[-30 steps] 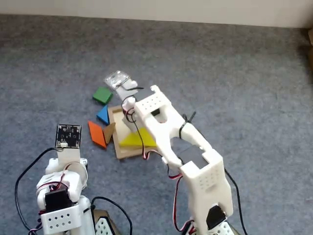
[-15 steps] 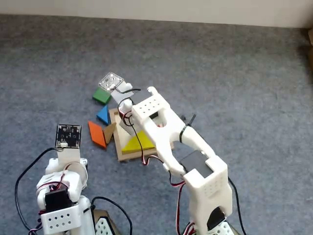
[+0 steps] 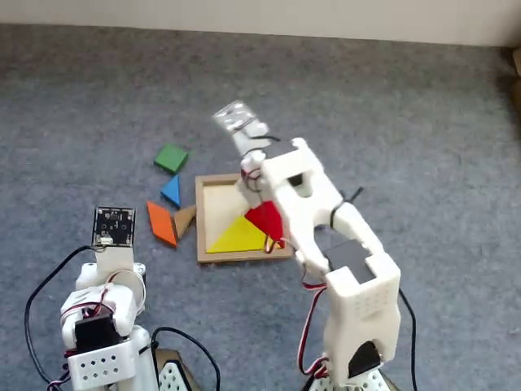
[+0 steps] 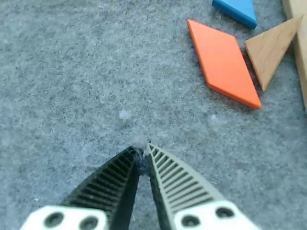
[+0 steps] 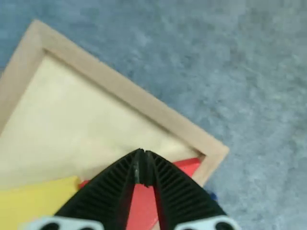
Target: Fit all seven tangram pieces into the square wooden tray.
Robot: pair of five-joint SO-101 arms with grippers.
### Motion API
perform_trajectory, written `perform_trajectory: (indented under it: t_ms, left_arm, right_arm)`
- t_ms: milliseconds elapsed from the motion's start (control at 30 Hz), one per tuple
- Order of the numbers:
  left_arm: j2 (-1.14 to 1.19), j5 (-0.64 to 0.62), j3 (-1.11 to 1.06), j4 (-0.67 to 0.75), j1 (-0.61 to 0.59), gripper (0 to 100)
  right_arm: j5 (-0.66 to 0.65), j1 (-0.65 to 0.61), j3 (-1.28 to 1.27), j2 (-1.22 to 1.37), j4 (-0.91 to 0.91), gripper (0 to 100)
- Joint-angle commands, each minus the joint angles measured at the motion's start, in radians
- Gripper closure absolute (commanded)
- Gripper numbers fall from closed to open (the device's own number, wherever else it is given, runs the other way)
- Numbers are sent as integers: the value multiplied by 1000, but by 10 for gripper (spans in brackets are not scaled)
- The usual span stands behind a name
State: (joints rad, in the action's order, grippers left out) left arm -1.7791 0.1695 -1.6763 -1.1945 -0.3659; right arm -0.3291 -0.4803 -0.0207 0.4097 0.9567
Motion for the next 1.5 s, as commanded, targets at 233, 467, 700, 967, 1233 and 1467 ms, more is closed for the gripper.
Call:
perform_trajectory:
  t_ms: [233, 467, 700, 967, 1233, 1467]
  left_arm:
    - [-45, 3, -19, 18, -15, 994]
    - [-45, 3, -19, 18, -15, 994]
    - [-45, 3, -19, 18, -15, 994]
    - [-45, 3, -19, 18, -15, 993]
    - [-45, 3, -19, 18, -15, 993]
    - [-45, 3, -19, 18, -15, 993]
  right_arm:
    - [-11, -28, 24, -143, -4, 993]
    - [-9, 5, -128, -334, 97, 993]
    - [-3, 183, -357, -535, 28, 988]
    - [-2, 214, -414, -492, 30, 770]
    - [-2, 153, -409, -420, 24, 762]
    - [-2, 128, -406, -274, -45, 763]
